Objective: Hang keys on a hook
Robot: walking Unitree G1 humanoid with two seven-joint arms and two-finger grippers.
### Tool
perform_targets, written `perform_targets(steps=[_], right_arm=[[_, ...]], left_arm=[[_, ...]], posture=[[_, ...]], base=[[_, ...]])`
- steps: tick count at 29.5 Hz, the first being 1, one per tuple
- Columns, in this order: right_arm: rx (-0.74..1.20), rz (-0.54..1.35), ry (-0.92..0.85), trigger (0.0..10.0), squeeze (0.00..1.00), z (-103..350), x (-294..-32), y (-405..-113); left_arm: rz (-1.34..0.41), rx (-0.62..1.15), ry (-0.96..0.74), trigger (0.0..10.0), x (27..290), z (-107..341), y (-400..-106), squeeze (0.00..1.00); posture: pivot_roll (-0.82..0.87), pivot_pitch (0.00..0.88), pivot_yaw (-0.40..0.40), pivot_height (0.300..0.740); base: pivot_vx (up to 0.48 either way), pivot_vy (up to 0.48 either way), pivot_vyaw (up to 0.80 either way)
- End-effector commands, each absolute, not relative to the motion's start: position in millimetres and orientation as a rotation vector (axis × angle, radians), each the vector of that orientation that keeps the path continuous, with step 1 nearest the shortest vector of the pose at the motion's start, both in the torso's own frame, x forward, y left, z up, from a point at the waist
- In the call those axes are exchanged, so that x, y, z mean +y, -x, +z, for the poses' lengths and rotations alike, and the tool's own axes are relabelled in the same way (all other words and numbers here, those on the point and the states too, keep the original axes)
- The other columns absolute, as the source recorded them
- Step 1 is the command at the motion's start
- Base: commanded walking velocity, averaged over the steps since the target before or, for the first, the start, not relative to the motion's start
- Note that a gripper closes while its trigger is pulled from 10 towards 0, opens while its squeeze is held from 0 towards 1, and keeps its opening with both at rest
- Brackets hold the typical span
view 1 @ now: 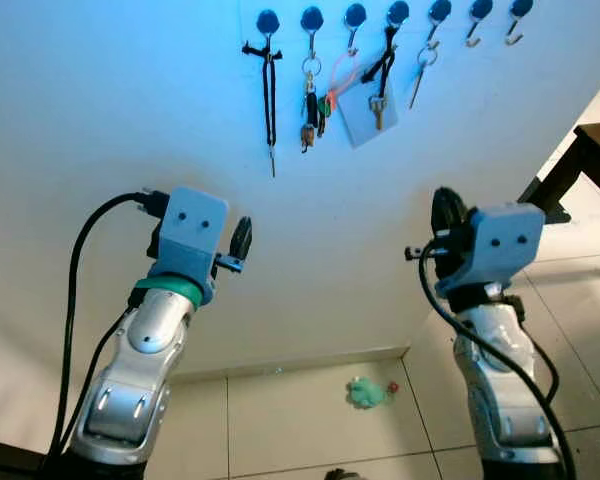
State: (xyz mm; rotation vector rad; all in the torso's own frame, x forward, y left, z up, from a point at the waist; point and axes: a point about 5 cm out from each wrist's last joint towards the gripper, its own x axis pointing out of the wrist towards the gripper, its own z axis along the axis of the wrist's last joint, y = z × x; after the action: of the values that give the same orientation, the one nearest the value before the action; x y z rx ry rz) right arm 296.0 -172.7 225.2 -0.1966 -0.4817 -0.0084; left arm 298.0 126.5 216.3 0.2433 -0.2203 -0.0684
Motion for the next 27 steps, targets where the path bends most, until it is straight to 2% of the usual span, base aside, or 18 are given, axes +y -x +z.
perform_targets(steps=[1, 4, 12, 19, 27], right_arm=[[-0.455, -0.041, 0.208, 10.0, 0.00, 222, -182, -298], [-0.445, -0.059, 0.214, 10.0, 0.00, 221, -186, -299], [-0.419, -0.031, 0.183, 10.0, 0.00, 214, -176, -304], [-0.406, -0.018, 0.173, 10.0, 0.00, 212, -173, -305], [-0.381, 0.005, 0.159, 10.0, 0.00, 213, -174, -314]], left_arm=[[-0.046, -0.209, -0.261, 10.0, 129, 212, -301, 0.00], [-0.040, -0.211, -0.263, 10.0, 130, 213, -302, 0.00], [-0.055, -0.153, -0.148, 10.0, 127, 210, -305, 0.00], [-0.081, -0.100, -0.111, 10.0, 127, 204, -303, 0.00], [-0.086, -0.100, -0.065, 10.0, 127, 209, -303, 0.00]], posture=[[-0.24, 0.071, 0.102, 0.740], [-0.23, 0.073, 0.102, 0.740], [-0.20, 0.080, 0.099, 0.740], [-0.19, 0.085, 0.090, 0.740], [-0.17, 0.086, 0.069, 0.740]], base=[[0.000, 0.000, 0.00], [0.000, 0.000, 0.00], [0.000, 0.000, 0.00], [0.000, 0.000, 0.00], [0.000, 0.000, -0.80]])
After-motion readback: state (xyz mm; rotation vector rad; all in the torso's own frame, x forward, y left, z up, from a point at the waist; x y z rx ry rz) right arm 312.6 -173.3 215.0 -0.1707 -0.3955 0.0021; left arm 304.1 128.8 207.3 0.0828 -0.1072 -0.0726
